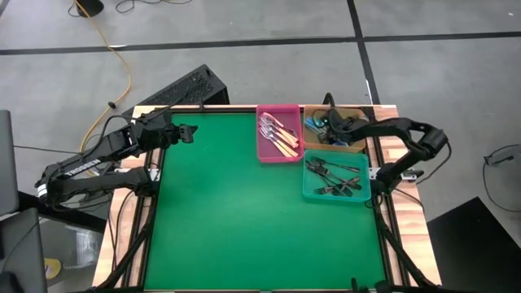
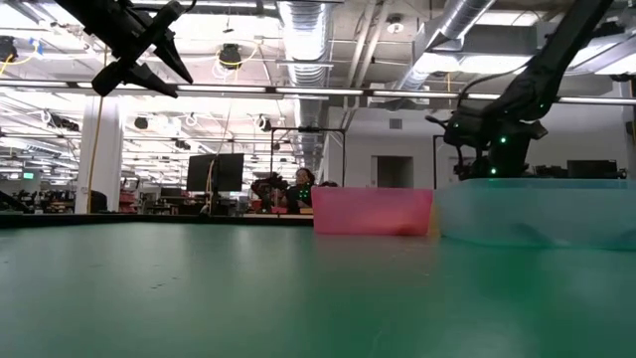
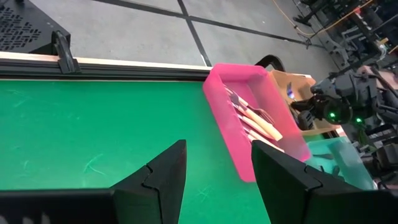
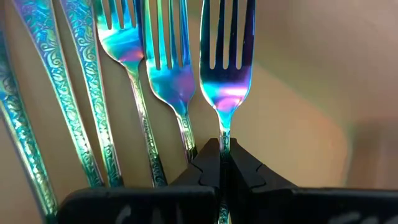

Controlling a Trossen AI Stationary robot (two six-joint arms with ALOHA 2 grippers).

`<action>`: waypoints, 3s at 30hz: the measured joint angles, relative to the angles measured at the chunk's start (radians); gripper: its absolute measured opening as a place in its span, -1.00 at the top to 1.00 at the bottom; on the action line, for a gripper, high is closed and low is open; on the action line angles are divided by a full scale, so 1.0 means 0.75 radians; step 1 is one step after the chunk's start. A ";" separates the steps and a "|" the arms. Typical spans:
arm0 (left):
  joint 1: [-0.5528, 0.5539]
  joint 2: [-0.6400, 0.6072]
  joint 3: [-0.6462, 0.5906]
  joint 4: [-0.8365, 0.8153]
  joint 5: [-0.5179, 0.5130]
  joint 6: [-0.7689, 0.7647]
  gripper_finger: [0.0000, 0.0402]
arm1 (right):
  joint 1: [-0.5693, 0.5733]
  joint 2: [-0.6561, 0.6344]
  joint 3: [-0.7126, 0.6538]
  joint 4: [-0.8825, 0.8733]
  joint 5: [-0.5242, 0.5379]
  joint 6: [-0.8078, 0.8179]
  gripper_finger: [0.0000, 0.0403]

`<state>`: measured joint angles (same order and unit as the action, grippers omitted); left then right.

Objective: Sort silverware by color (type)
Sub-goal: Put the blue fork into the orange bin, then return to Home Position

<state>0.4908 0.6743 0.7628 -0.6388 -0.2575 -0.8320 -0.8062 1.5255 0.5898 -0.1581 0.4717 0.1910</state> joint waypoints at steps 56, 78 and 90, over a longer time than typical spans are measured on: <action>0.000 -0.002 0.000 0.021 0.000 -0.049 0.18 | -0.116 -0.355 0.227 -0.242 -0.470 0.010 0.20; -0.056 -0.039 0.002 0.750 0.353 0.022 0.18 | 0.013 -1.143 0.532 -0.329 -1.137 0.060 0.20; -0.409 -0.224 0.003 0.657 -0.327 0.376 0.18 | 0.028 -1.560 0.446 -0.304 -1.045 0.189 0.20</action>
<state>0.1838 0.5066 0.7647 -0.1459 -0.5029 -0.5498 -0.7853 0.3557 0.9241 -0.3857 -0.3120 0.3325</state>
